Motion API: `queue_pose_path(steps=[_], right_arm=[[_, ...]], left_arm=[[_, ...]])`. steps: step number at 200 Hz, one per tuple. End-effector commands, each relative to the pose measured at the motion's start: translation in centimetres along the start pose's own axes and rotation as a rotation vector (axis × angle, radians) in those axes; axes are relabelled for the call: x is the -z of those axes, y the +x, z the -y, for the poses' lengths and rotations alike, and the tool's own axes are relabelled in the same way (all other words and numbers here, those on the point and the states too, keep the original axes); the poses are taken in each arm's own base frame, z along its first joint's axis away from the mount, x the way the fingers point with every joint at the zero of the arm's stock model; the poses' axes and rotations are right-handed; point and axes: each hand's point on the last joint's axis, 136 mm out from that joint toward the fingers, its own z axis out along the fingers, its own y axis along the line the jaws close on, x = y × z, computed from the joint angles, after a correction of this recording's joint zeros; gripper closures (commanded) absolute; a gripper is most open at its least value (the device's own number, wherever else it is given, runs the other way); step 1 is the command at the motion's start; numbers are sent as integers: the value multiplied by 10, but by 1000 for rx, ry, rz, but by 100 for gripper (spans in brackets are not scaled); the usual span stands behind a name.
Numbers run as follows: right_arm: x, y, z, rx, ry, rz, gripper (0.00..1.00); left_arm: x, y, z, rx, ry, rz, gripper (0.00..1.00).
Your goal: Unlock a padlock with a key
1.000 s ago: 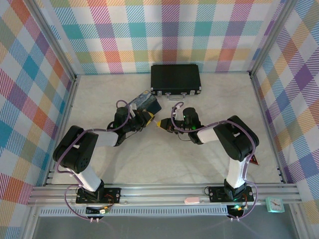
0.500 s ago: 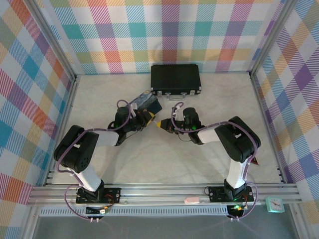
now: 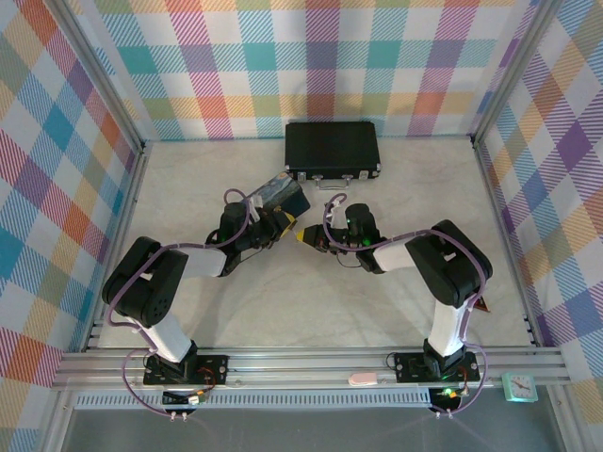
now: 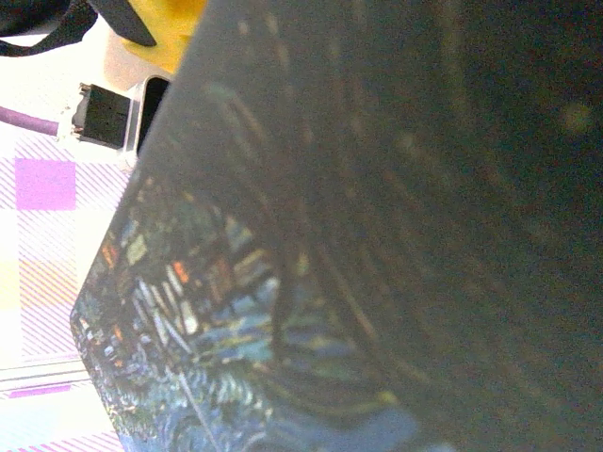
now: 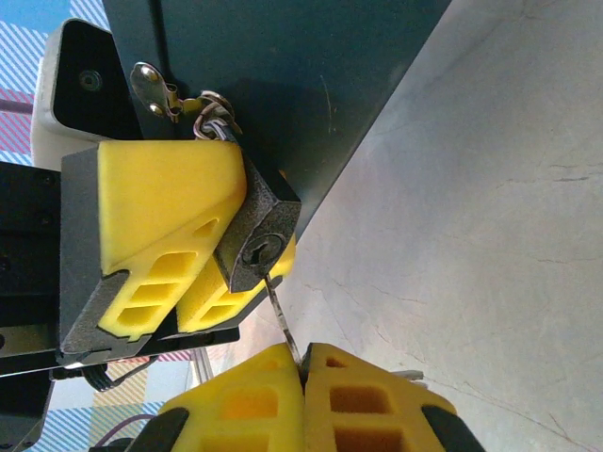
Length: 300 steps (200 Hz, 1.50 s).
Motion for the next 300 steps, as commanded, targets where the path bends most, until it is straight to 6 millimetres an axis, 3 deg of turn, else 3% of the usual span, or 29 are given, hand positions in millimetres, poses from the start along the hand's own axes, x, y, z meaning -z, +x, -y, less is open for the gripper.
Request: queue_pose_path(steps=[1, 33, 68, 114, 207, 300], right_arm=[[8, -11, -27, 80, -46, 40, 100], [10, -4, -8, 31, 11, 31, 100], [16, 0, -1, 13, 24, 44, 100], [23, 1, -8, 34, 1, 55, 100], [14, -8, -15, 46, -44, 57, 100], [20, -1, 0, 21, 15, 65, 100]], left_arm=[[1, 4, 10, -37, 21, -16, 100], [-1, 0, 11, -42, 18, -1, 100], [-2, -1, 9, -37, 16, 1, 100], [-1, 0, 7, -39, 7, 2, 100], [0, 1, 11, -44, 19, -6, 100], [3, 0, 10, -39, 16, 7, 100]])
